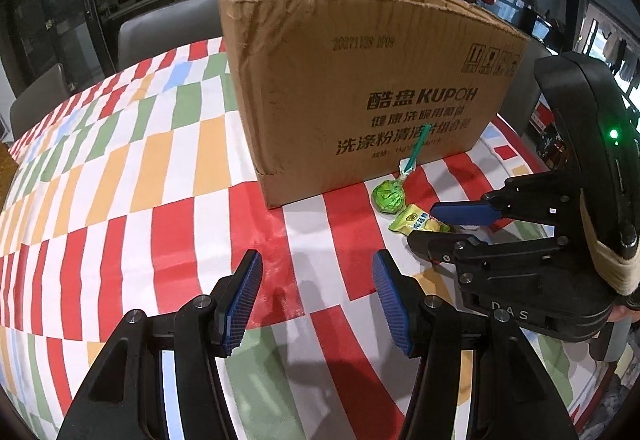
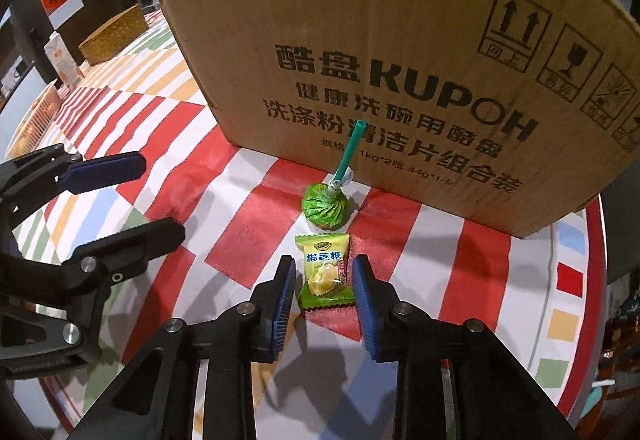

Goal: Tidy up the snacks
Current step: 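Grasp the yellow-green wrapped candy with the right tool while the left tool grasps the green lollipop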

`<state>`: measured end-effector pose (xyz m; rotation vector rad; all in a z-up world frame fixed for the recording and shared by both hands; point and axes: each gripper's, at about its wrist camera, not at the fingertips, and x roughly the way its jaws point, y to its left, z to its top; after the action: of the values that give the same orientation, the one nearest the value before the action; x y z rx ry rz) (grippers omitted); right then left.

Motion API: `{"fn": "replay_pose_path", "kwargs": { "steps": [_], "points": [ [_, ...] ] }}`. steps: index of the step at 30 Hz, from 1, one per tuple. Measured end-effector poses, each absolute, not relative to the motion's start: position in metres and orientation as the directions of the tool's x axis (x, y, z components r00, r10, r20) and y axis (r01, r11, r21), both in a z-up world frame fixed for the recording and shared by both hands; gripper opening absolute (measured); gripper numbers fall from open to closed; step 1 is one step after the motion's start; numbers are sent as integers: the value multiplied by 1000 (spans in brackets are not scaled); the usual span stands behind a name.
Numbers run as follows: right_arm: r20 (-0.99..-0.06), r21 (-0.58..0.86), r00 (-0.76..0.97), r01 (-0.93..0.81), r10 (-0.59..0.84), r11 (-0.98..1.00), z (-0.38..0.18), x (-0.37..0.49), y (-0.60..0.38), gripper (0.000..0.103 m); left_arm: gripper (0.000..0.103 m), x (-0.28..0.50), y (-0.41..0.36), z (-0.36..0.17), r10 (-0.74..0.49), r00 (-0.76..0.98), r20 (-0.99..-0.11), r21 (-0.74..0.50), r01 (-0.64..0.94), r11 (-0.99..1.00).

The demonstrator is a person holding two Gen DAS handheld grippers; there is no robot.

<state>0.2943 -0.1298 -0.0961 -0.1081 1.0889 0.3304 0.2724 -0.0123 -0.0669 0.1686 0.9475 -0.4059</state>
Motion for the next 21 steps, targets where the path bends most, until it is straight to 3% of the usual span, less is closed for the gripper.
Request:
{"fn": "replay_pose_path", "kwargs": {
  "steps": [8, 21],
  "points": [
    [-877, 87, 427, -312, 221, 946, -99, 294, -134, 23, 56, 278, -22, -71, -276, 504, -818, -44, 425, 904],
    [-831, 95, 526, -189, 183, 977, -83, 281, -173, 22, 55, 292, -59, -80, -319, 486, -814, -74, 458, 886]
  ]
}}
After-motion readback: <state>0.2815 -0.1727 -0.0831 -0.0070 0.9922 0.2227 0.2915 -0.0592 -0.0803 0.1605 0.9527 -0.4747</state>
